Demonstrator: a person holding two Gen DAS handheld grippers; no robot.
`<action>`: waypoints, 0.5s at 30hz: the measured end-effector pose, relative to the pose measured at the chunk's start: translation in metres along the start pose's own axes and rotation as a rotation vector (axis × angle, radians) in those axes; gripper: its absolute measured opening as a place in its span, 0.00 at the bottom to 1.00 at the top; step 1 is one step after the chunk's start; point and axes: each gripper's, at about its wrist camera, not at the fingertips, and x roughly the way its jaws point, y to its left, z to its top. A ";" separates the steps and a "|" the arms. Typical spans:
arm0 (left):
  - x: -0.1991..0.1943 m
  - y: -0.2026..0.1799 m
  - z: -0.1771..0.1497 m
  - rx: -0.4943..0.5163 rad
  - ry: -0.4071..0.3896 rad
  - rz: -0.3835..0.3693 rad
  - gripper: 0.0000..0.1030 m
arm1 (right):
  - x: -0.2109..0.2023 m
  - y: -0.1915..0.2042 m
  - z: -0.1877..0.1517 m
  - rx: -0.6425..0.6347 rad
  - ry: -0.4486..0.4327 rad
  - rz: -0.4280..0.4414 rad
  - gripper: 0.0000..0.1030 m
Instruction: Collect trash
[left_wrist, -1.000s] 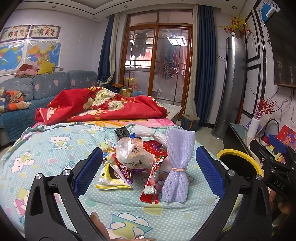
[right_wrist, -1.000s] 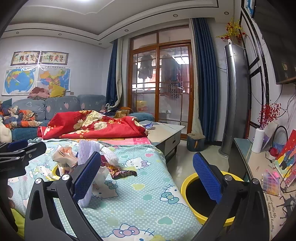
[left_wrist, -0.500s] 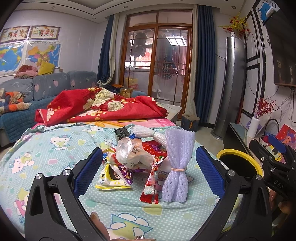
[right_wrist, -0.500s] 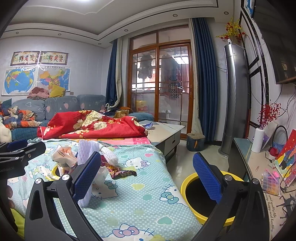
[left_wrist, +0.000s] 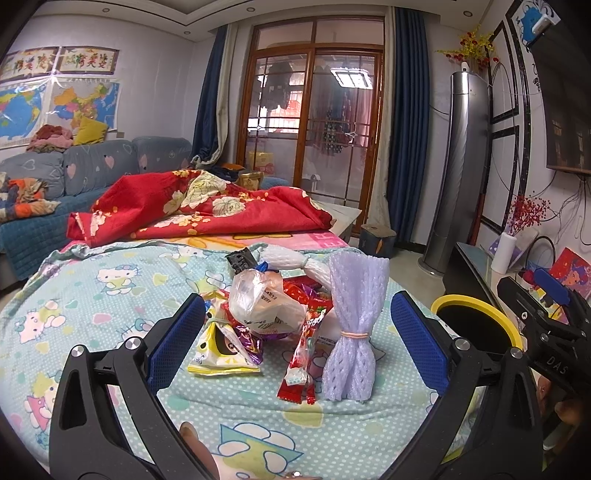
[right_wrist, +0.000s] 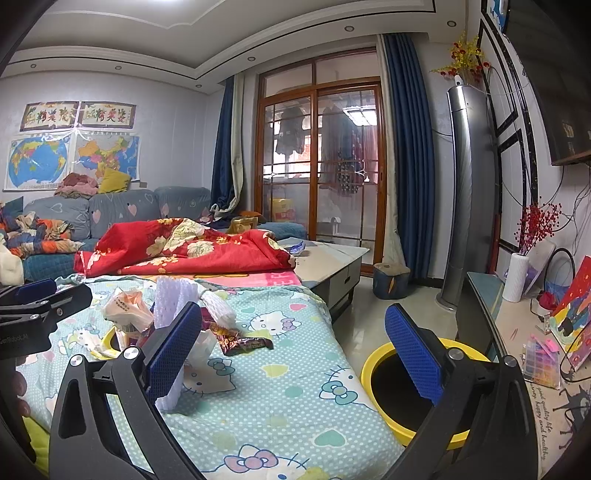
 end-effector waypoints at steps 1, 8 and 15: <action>0.003 0.001 -0.001 0.000 0.004 -0.003 0.90 | 0.000 0.001 0.000 -0.002 0.001 0.002 0.94; 0.010 0.012 -0.002 -0.009 0.032 -0.009 0.90 | 0.009 0.011 -0.001 -0.033 0.030 0.041 0.94; 0.017 0.039 0.004 -0.068 0.038 0.032 0.90 | 0.022 0.030 0.005 -0.059 0.055 0.096 0.94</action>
